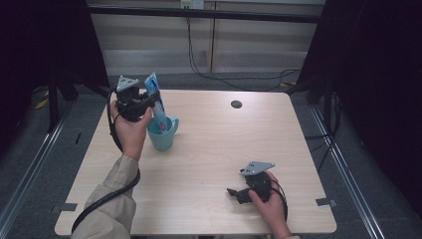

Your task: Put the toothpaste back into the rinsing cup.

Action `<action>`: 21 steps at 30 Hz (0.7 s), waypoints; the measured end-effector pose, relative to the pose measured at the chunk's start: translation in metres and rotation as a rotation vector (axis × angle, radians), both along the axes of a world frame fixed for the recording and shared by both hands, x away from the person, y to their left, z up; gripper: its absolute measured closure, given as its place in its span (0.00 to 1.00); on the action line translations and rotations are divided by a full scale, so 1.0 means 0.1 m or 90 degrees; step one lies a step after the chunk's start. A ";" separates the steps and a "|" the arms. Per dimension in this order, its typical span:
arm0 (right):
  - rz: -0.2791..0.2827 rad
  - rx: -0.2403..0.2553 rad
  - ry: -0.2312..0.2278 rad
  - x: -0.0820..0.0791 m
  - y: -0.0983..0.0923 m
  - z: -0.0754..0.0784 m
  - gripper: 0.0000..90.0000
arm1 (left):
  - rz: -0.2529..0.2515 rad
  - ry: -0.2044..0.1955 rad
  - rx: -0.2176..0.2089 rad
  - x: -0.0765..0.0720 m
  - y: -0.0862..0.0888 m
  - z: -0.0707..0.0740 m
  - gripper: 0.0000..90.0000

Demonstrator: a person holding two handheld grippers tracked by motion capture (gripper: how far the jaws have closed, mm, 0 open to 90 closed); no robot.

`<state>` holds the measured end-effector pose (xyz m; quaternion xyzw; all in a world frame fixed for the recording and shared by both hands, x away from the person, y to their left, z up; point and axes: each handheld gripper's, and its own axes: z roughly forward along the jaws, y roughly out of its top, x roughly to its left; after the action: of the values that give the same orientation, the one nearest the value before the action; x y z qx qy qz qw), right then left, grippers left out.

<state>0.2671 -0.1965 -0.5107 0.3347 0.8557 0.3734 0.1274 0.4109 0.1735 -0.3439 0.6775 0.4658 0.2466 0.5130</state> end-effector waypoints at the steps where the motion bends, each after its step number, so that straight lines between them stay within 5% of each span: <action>1: 0.000 0.000 0.000 0.00 0.00 0.00 0.14 | 0.002 0.003 -0.001 0.00 0.01 -0.02 0.82; 21: 0.001 0.000 0.000 0.00 0.00 0.00 0.14 | 0.013 0.029 0.007 0.02 0.02 -0.29 0.81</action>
<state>0.2670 -0.1965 -0.5107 0.3344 0.8558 0.3738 0.1272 0.4126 0.1758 -0.3731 0.6807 0.4832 0.2388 0.4961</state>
